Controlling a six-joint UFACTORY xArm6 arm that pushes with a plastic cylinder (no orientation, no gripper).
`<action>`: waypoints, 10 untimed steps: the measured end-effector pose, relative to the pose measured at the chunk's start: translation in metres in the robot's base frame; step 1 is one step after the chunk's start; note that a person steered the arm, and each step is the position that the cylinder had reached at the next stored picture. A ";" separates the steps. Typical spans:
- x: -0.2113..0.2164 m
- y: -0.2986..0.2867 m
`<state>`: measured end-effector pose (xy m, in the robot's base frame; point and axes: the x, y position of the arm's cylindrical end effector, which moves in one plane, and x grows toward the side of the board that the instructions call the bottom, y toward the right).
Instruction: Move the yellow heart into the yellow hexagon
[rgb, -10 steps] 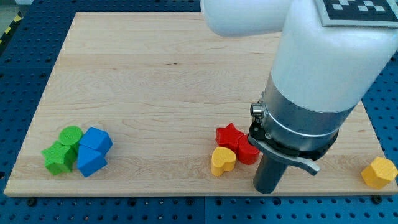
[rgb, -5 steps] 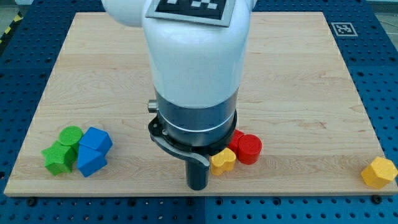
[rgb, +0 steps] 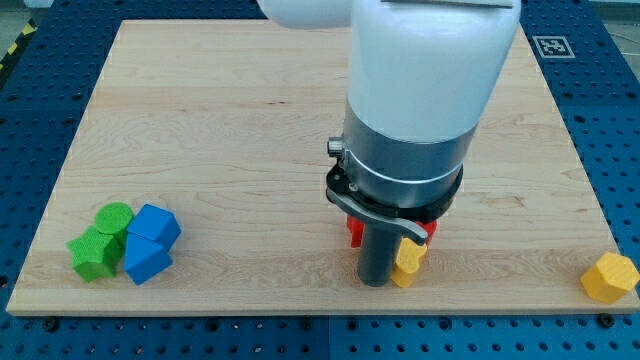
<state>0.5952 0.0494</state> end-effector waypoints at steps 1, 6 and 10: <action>-0.004 0.018; -0.004 0.099; -0.010 0.089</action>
<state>0.5853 0.1388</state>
